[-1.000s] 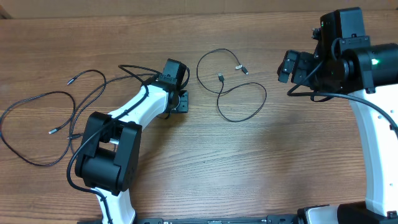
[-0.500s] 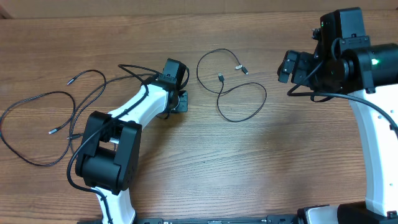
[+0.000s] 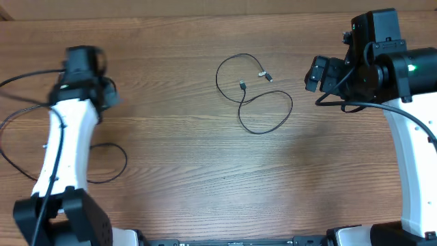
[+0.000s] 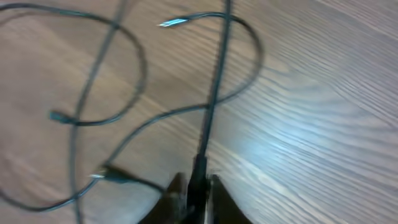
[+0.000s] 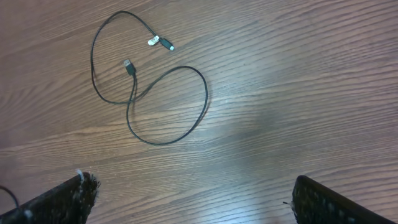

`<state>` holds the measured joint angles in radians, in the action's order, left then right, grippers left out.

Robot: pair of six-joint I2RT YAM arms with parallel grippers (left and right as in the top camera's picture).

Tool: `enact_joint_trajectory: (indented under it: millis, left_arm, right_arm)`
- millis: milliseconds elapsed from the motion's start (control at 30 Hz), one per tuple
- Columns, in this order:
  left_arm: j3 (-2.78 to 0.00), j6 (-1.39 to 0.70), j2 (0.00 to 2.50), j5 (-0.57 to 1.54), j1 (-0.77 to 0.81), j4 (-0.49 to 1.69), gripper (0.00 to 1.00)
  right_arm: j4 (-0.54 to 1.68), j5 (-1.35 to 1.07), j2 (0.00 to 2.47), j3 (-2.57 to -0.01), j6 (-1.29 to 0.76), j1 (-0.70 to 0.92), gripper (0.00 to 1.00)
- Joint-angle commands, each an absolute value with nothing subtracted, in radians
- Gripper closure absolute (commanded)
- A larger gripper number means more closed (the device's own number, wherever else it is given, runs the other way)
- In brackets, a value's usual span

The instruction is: Untangle cables

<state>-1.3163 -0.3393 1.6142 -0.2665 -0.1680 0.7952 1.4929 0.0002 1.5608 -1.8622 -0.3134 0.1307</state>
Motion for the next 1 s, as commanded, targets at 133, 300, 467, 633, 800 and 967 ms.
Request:
enact_joint_trajectory:
  millis: [133, 300, 467, 633, 800, 967]
  left_arm:
    - [-1.328, -0.344, 1.621, 0.010, -0.176, 0.793, 0.18]
    - [-1.328, -0.275, 1.651, 0.137, -0.031, 0.736, 0.15]
    - [-1.328, -0.241, 1.715, 0.273, 0.130, 0.635, 0.00]
    - [-1.328, -0.385, 1.846, 0.393, 0.316, 0.428, 0.00]
    - [-1.328, -0.514, 1.967, 0.450, 0.414, 0.327, 0.00]
    - [-1.328, -0.588, 2.076, 0.457, 0.490, 0.268, 0.00]
  right_arm:
    - [1.488, -0.001, 1.561, -1.864, -0.307, 0.128, 0.01]
    - [1.486, -0.001, 1.561, -1.864, -0.307, 0.128, 0.01]
    - [1.487, -0.001, 1.561, -1.864, -0.307, 0.128, 0.01]
    - [1.486, -0.001, 1.561, -1.864, -0.307, 0.128, 0.01]
    - [1.486, -0.001, 1.561, -1.864, -0.307, 0.128, 0.01]
    - [1.487, -0.001, 1.561, -1.864, -0.307, 0.128, 0.01]
